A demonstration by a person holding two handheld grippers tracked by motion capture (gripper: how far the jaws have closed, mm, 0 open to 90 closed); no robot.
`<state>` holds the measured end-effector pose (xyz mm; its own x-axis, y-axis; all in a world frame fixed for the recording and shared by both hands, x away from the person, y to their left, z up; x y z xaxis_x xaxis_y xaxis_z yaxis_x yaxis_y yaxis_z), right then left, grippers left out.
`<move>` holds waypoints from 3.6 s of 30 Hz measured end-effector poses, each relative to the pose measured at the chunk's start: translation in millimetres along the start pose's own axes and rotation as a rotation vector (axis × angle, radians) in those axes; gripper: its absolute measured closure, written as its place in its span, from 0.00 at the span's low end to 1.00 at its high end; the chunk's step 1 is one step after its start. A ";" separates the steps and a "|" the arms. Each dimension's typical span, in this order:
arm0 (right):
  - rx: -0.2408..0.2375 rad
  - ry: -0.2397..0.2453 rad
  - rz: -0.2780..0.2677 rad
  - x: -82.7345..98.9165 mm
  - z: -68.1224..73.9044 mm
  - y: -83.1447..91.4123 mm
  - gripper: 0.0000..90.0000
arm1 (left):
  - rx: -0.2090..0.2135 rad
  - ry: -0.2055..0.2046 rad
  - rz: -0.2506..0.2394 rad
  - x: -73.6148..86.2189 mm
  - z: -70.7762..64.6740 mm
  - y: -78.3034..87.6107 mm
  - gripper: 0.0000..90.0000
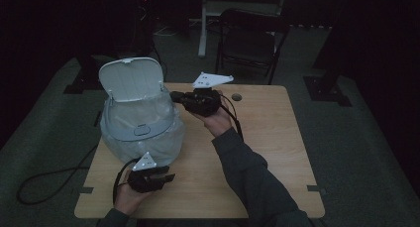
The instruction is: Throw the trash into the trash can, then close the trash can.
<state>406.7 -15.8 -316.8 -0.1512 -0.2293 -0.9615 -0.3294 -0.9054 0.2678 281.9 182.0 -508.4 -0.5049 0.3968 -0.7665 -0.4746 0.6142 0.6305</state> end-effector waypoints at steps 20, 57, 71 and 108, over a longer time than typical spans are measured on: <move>0.045 -0.020 0.016 7.4 -13.2 5.6 0.62 | -0.002 0.006 0.002 2.0 1.3 0.3 0.66; 0.135 -0.055 0.022 16.0 -36.8 16.2 0.63 | -0.008 0.011 -0.001 3.9 1.2 1.2 0.66; 0.152 -0.067 0.046 12.6 -46.6 6.4 0.71 | -0.021 0.031 0.000 9.6 4.5 5.3 0.66; 0.135 -0.061 0.062 -19.5 -49.2 -47.5 1.00 | -0.032 0.048 -0.011 14.5 9.4 9.7 0.66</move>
<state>471.2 14.1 -313.8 -0.2302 -0.2573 -0.9385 -0.4391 -0.8332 0.3362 276.8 200.1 -514.5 -0.5331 0.3568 -0.7671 -0.5026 0.5958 0.6264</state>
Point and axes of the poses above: each handheld gripper's, and its own axes: y roughly backward along the jaws, x roughly out of its underside, z roughly to its left, the point moved 2 cm from there along -y, roughly forward along the jaws, and after that the axes turned 4 degrees about -x, right-handed, at the moved point
